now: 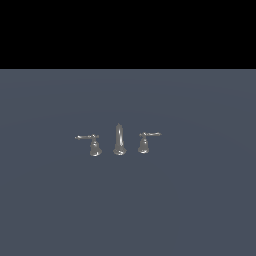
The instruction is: Turn on the faucet by rotating a designated handle.
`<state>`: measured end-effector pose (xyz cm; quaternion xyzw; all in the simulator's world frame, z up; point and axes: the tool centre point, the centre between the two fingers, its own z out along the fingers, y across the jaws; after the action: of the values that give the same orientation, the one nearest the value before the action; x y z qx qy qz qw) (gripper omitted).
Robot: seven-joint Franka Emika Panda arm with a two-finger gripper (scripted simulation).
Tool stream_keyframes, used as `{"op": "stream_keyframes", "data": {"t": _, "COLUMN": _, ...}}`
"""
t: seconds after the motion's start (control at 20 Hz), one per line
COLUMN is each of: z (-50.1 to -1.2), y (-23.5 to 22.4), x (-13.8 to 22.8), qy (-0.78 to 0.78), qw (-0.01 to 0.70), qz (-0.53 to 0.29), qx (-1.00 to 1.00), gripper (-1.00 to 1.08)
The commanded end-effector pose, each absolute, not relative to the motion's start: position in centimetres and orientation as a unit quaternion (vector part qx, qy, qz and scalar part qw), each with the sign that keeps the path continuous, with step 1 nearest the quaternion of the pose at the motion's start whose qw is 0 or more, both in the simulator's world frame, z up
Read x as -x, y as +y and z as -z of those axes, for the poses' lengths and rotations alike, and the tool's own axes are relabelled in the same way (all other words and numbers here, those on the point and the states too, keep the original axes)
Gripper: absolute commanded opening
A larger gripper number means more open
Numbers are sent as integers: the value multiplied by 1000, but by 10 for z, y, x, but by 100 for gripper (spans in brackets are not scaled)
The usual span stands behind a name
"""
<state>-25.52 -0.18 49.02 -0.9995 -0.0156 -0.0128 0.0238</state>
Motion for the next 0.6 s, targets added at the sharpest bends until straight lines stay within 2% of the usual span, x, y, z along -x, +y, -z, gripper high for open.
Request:
{"op": "stream_keyframes", "data": {"t": 0.0, "z": -490, "y": -2, "x": 255, "qy": -16, "qw": 24, "qz": 13, "qx": 1000, "gripper": -100}}
{"op": "stream_keyframes", "data": {"t": 0.55, "z": -469, "y": 6, "x": 240, "qy": 23, "qw": 23, "qz": 12, "qx": 999, "gripper": -100}}
